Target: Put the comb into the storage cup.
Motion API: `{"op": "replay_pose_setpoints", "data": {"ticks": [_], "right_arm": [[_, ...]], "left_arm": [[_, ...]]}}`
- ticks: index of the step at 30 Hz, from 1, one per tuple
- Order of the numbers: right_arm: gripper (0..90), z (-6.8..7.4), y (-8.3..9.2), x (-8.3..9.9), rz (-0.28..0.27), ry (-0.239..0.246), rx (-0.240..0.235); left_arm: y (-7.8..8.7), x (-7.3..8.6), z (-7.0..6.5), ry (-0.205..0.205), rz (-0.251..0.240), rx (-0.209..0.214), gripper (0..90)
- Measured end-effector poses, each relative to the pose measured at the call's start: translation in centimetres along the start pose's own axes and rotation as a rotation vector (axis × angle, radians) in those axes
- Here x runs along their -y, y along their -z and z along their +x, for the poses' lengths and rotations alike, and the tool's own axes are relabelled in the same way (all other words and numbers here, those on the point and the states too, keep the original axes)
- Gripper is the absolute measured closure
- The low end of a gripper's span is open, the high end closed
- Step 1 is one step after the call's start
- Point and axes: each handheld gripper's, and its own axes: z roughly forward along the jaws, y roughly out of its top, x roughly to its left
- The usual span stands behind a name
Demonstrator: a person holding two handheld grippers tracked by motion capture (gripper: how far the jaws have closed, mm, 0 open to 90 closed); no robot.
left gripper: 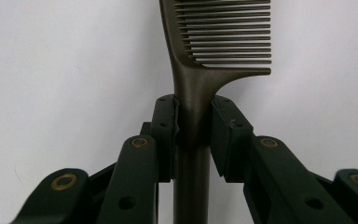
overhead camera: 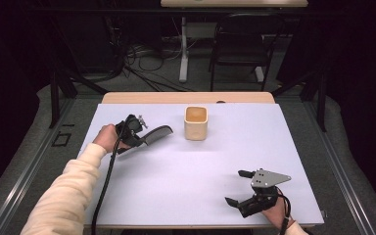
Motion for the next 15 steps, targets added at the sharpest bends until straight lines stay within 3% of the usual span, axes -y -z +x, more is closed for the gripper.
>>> {"op": "replay_pose_setpoints", "data": {"ticks": [8, 15], "right_arm": [[0.0, 0.0, 0.0, 0.0, -0.001, 0.001, 0.003], [0.0, 0.0, 0.0, 0.0, 0.002, -0.003, 0.004]], "left_arm": [[1.1, 0.5, -0.2, 0.099, -0.100, 0.005, 72.4], [1.6, 0.9, -0.7, 0.143, -0.144, -0.003, 72.4]]}}
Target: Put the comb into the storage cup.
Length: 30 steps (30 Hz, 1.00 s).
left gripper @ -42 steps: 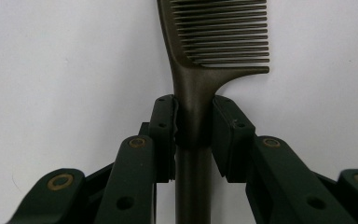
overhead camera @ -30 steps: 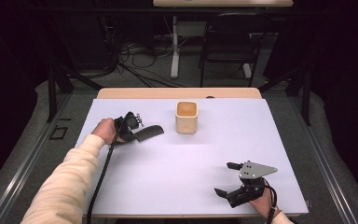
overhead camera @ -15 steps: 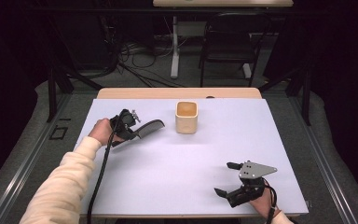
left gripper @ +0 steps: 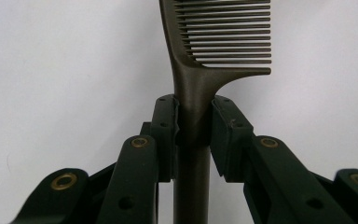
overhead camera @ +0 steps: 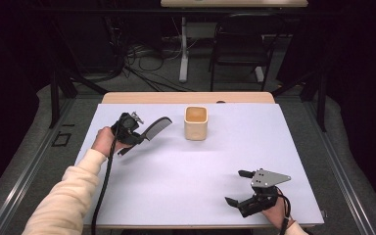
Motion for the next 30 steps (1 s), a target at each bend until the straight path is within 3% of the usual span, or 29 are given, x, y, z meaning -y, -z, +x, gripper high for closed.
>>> {"op": "replay_pose_setpoints", "data": {"ticks": [9, 30], "right_arm": [[0.0, 0.0, 0.0, 0.0, -0.003, -0.005, 0.003], [0.0, 0.0, 0.0, 0.0, -0.003, -0.005, 0.004]], "left_arm": [[0.1, 0.8, -0.9, 0.038, -0.070, 0.023, 72.3], [0.5, 2.1, -2.8, 0.073, -0.209, 0.002, 72.4]]}}
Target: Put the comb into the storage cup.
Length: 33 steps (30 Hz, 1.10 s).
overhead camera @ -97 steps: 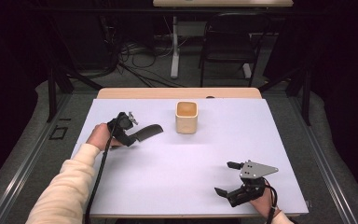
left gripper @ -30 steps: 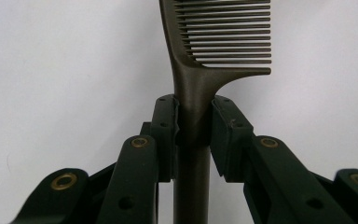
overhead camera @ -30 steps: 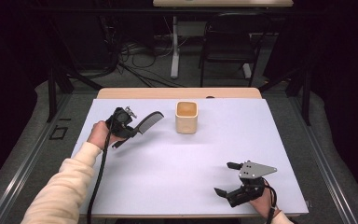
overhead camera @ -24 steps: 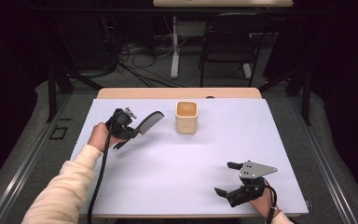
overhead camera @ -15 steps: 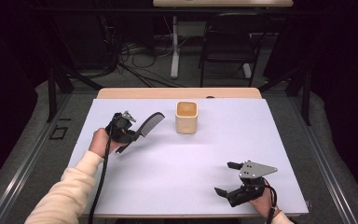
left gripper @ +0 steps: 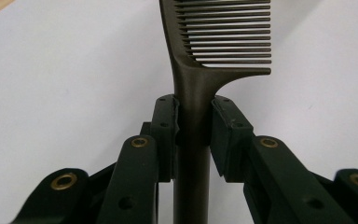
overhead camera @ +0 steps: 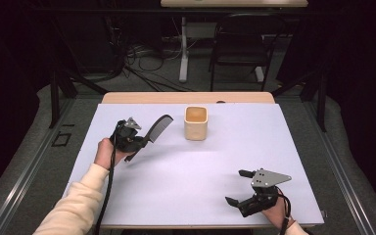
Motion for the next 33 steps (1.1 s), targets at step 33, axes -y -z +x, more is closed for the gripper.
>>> {"op": "replay_pose_setpoints", "data": {"ticks": [33], "right_arm": [[0.0, 0.0, 0.1, 0.0, -0.001, 0.002, 0.002]], "left_arm": [[0.4, -2.1, -2.3, -0.055, -0.073, 0.008, 72.4]]}}
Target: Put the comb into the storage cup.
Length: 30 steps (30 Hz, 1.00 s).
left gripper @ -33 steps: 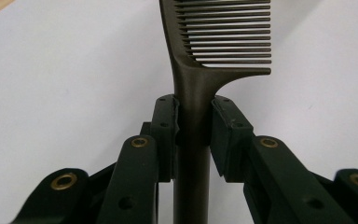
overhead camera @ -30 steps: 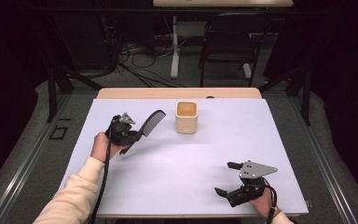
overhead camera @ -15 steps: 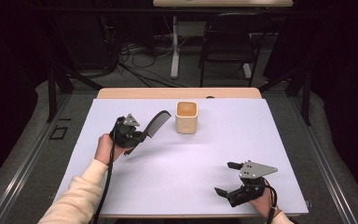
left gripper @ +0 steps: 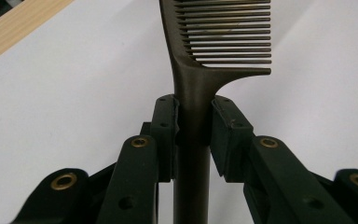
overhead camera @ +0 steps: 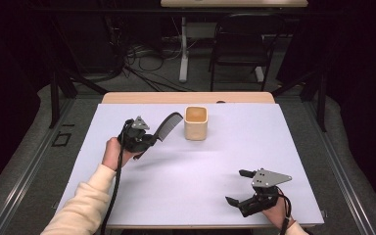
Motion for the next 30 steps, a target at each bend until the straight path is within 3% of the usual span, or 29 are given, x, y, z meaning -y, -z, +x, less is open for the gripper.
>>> {"op": "replay_pose_setpoints", "data": {"ticks": [30], "right_arm": [[0.0, 0.0, 0.0, 0.0, -0.003, 0.000, -0.002]], "left_arm": [[-0.9, -2.7, -0.3, -0.023, -0.024, 0.021, 72.4]]}}
